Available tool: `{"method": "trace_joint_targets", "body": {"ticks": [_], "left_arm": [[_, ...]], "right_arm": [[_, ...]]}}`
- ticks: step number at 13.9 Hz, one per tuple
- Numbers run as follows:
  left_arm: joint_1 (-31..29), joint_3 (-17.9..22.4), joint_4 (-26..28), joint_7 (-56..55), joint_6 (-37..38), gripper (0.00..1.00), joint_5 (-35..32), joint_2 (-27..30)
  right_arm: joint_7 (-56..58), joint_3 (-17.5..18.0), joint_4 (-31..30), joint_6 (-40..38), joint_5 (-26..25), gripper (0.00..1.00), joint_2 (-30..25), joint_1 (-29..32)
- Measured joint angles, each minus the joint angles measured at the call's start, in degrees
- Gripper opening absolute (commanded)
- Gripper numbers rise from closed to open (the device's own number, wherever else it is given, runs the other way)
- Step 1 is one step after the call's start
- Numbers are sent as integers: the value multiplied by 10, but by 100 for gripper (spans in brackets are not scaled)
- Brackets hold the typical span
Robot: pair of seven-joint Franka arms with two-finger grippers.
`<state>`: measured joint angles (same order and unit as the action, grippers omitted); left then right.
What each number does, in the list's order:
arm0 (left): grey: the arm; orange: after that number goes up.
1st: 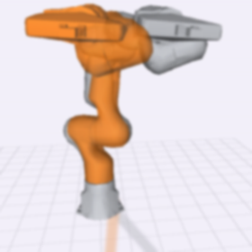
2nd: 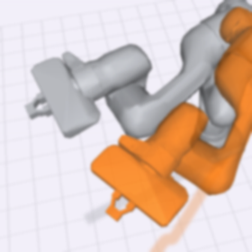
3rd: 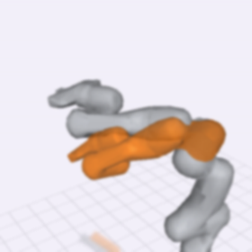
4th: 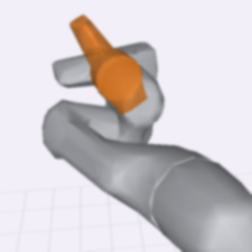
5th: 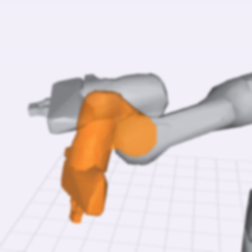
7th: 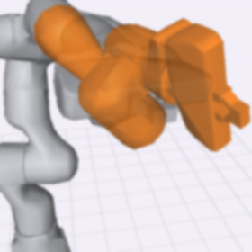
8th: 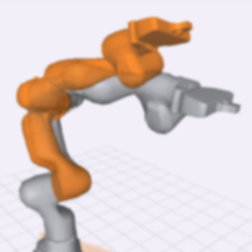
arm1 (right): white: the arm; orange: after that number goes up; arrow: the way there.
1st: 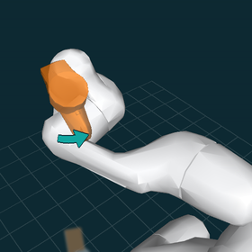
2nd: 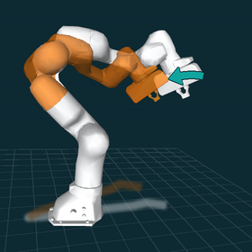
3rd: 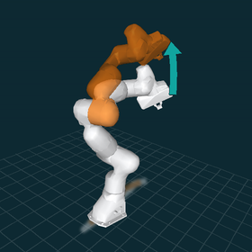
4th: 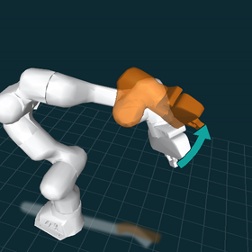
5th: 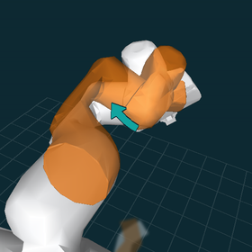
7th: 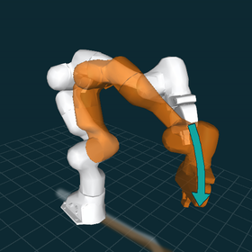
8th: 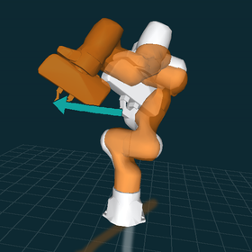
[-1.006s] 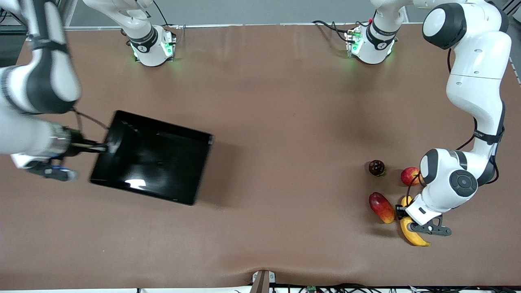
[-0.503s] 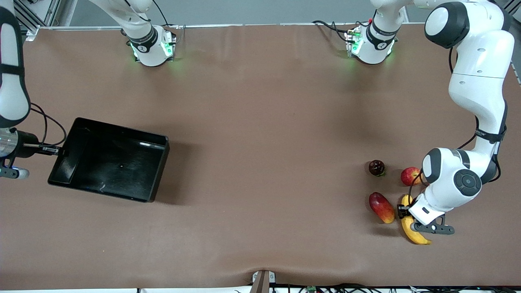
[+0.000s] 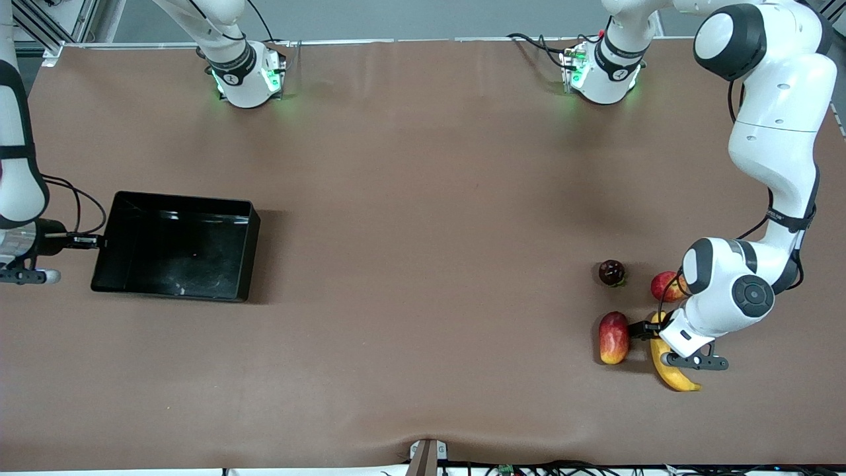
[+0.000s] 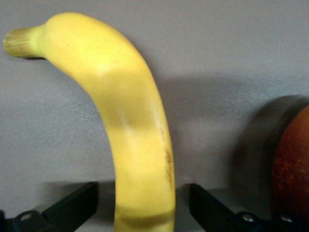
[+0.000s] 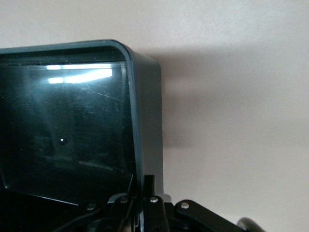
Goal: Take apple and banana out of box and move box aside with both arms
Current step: 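Release the box and banana, raising both grippers away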
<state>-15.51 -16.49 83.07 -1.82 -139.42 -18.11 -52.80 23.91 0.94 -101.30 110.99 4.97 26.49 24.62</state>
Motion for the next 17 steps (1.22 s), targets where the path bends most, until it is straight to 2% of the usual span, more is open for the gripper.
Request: {"method": "trace_joint_targets", "body": {"ticks": [2, 3, 4, 7, 9, 12, 17], "left_arm": [[-1, -3, -1, 0, 11, 100, 0, 5], [-2, -6, -1, 0, 19, 100, 0, 10], [-2, -10, -1, 0, 29, 100, 0, 17], [-2, -16, -3, 0, 52, 100, 0, 40], [-2, -19, -5, 0, 75, 100, 0, 64], [-3, -29, -8, -2, 135, 100, 0, 122], [-2, -43, -8, -4, 244, 100, 1, 225]], "right_arm": [[13, 0, -3, 1, 0, 0, 8, 2], [15, 0, -3, 4, 0, 16, 11, 5], [17, 0, -3, 4, 1, 99, 14, 7], [24, 1, -1, -8, 4, 100, 14, 11], [25, 5, 20, -52, 4, 100, 13, 11], [26, 12, 104, -133, 5, 100, 7, 11], [26, 18, 239, -152, -12, 100, 1, -20]]}}
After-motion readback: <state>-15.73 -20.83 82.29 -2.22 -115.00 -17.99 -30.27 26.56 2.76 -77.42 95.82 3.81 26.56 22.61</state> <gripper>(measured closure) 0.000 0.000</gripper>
